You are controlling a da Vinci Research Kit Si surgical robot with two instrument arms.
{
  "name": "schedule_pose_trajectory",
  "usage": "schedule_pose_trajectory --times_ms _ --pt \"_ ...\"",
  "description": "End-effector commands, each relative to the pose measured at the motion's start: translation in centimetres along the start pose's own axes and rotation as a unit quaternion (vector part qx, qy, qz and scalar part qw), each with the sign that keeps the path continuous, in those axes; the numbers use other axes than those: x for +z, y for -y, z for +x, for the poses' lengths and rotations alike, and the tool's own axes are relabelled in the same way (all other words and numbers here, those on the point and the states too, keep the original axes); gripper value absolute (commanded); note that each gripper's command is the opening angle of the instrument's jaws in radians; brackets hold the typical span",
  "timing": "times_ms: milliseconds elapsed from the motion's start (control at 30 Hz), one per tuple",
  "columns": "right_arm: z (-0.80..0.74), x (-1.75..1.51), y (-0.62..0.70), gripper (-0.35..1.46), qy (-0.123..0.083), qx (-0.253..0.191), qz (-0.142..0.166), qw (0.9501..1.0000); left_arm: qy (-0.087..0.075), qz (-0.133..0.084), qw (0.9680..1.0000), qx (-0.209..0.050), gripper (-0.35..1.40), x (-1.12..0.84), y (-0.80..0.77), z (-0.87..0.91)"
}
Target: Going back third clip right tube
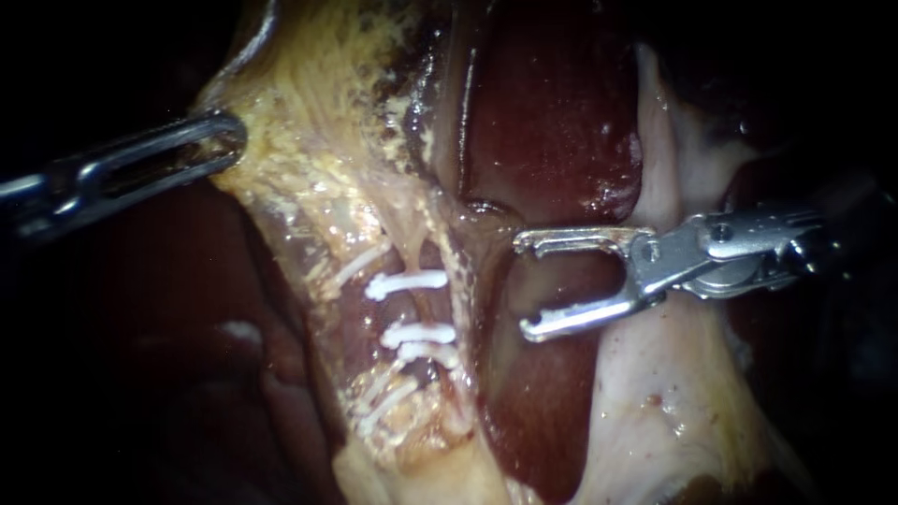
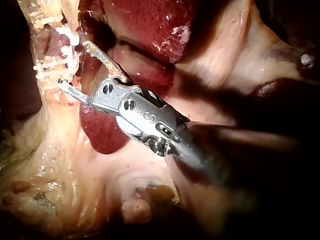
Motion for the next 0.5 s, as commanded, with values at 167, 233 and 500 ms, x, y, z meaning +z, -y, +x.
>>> schedule_pose_trajectory --times_ms 167,233,500 --pt "0.03 -0.03 0.02 0.6 -0.004 0.001 0.0 1.0 -0.015 0.009 0.9998 0.005 -0.35 0.45 0.1 0.22" --pt "0.05 -0.04 0.02 0.6 -0.004 0.002 0.0 1.0 -0.02 0.012 0.9997 0.007 -0.35 0.56 0.14 0.28" --pt "0.07 -0.06 0.01 0.6 -0.007 0.003 0.0 1.0 -0.025 0.019 0.9994 0.01 -0.35 0.65 0.14 0.32"
